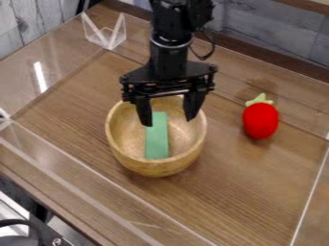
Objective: Put the green stick in the brown bowl
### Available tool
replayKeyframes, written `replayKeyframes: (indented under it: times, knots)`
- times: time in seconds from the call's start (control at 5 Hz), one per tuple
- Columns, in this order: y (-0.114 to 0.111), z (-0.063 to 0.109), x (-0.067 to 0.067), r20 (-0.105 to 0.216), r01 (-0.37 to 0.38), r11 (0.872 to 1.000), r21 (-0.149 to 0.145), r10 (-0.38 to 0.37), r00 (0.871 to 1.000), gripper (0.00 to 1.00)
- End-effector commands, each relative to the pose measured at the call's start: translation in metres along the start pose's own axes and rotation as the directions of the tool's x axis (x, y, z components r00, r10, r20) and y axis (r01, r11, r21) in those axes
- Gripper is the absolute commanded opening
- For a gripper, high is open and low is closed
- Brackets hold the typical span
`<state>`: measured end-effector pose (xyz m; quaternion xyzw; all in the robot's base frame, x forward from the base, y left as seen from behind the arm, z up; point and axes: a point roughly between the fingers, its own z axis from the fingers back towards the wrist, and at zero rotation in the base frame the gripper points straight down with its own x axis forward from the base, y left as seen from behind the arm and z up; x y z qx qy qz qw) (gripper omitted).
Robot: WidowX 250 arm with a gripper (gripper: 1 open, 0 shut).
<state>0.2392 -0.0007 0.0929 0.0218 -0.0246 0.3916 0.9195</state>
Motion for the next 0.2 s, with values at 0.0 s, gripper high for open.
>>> replayKeyframes:
  times: [0.0]
  knots:
    - [-0.011, 0.0093, 0.0129, 0.039, -0.019, 1.0, -0.018, 0.019, 0.999, 1.0]
